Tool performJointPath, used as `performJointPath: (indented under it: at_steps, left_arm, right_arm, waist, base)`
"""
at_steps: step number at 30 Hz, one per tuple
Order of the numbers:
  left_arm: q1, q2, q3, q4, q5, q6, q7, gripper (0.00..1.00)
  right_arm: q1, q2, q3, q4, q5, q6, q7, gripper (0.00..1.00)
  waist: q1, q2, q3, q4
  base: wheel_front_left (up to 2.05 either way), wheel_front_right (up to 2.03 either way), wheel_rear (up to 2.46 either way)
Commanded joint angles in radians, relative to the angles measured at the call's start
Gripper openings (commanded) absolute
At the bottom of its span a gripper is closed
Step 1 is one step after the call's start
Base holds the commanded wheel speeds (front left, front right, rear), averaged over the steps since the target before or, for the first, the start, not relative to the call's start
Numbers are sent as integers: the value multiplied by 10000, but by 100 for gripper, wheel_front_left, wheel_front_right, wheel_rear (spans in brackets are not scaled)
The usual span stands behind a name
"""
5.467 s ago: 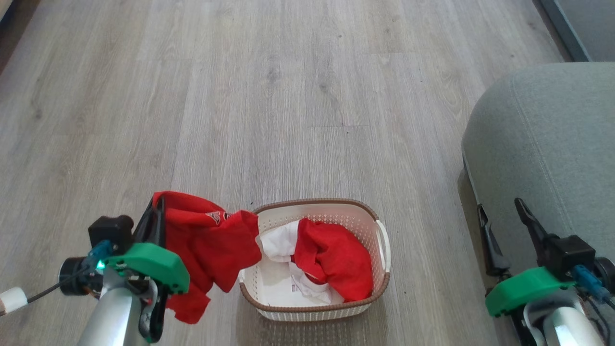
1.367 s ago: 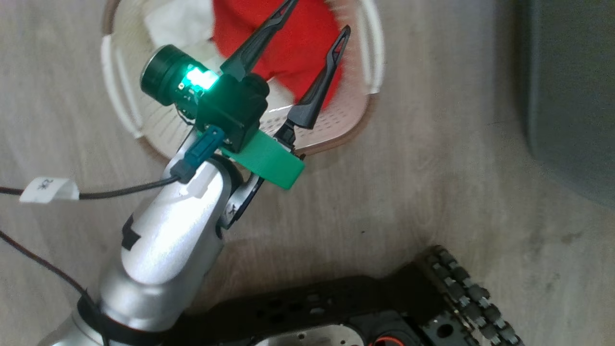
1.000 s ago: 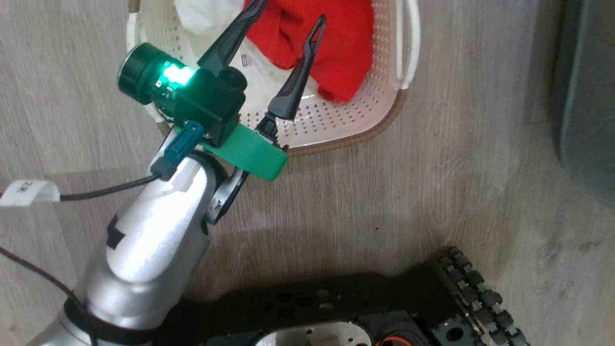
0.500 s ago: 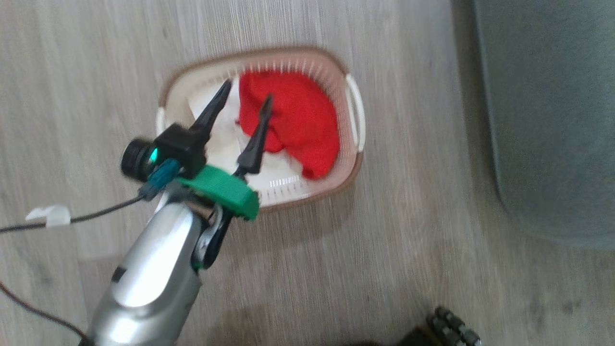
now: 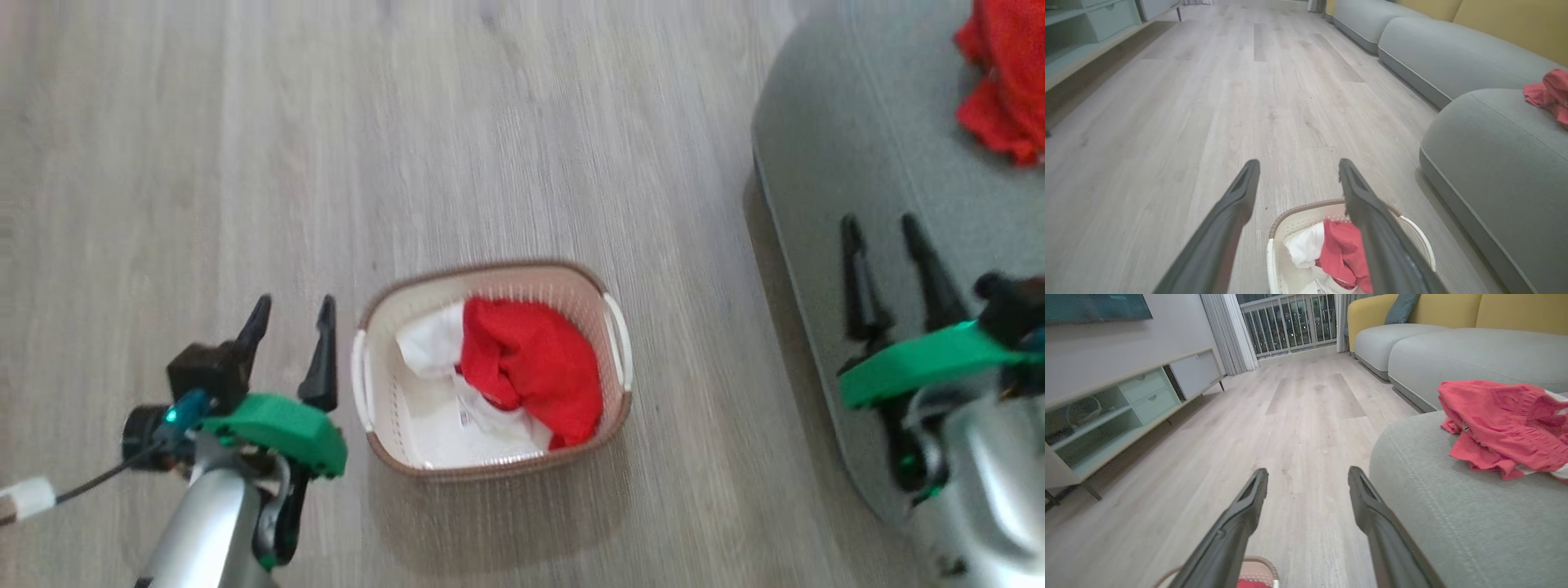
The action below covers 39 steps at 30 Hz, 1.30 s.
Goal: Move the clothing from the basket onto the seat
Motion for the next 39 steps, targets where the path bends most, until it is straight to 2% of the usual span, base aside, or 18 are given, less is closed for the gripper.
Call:
performJointPath:
  at_steps: [1,6,12,18,31,39]
  left_arm:
    - [-116,125,540,-260,124,-63,-122,100]
    - [553,-122,1379,-272,393,-177,-123,100]
    - [1390,-570,2152,-483,617,-480,-123,100]
    - [1661,-867,2358,-576,988,-763,-123,100]
    - [1589,-1024,2486,-628,1316,-1002,-124,100]
    - [1580,-1034,2373,-645,1153,-937,-124,100]
  right_arm:
    - [119,121,233,-423,-144,-4,-62,100]
    - [1165,904,693,-723,-1062,-4,-62,100]
    - [2197,1327,556,-981,-2520,-4,-62,100]
    - [2565,1560,314,-1040,-3276,-4,-62,100]
    - [2533,1666,40,-1060,-3805,-4,-63,100]
    - [2463,1684,80,-1046,-3926,-4,-63,100]
  waist:
    - [3,-1,-656,284]
    - [3,-1,-1203,151]
    - [3,-1,-1723,75]
    - [3,-1,-1819,112]
    - [3,-1,-1781,275]
    - [3,-1,-1746,322]
  base:
    - [0,0,0]
    - [0,0,0]
    - [0,0,0]
    - [0,0,0]
    - [0,0,0]
    - [0,0,0]
